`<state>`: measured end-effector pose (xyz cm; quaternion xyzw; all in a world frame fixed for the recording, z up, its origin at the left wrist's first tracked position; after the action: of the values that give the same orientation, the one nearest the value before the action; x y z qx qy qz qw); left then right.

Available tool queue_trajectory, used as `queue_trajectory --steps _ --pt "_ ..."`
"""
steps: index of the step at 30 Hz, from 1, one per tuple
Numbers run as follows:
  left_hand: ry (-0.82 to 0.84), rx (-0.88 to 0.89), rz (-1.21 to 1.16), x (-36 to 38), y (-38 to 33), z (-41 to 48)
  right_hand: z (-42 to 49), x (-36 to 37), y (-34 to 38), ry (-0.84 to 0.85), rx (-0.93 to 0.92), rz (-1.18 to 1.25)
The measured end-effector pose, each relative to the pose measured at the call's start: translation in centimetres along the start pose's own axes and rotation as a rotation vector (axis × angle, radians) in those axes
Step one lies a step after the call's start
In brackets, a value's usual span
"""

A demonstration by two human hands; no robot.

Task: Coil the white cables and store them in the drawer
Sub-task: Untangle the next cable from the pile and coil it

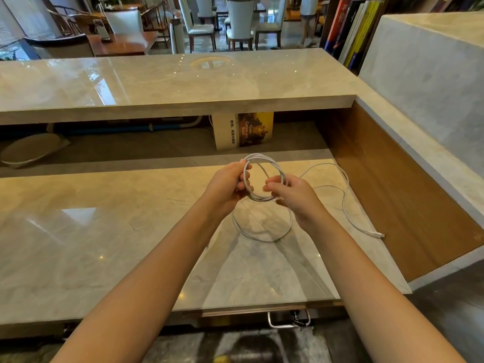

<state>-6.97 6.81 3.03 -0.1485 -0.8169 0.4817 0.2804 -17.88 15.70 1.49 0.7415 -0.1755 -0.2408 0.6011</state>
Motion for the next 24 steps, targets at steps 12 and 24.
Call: queue_trajectory --steps 12,24 --pt "-0.059 0.21 0.512 0.0 -0.3 0.1 1.4 -0.7 2.1 -0.023 -0.297 -0.382" --pt "-0.316 0.224 0.2 -0.3 0.9 1.1 1.8 -0.4 -0.3 -0.165 -0.163 -0.396"
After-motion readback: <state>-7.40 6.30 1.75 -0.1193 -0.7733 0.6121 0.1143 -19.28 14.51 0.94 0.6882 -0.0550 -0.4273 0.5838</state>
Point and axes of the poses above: each hand's wrist, its own z-axis towards the middle knuckle, its own x-axis out of the palm, y = z × x, the point moved 1 cm from there along z, towards the middle knuckle, and after that the axes turned 4 degrees about -x, right-handed, at the moved point
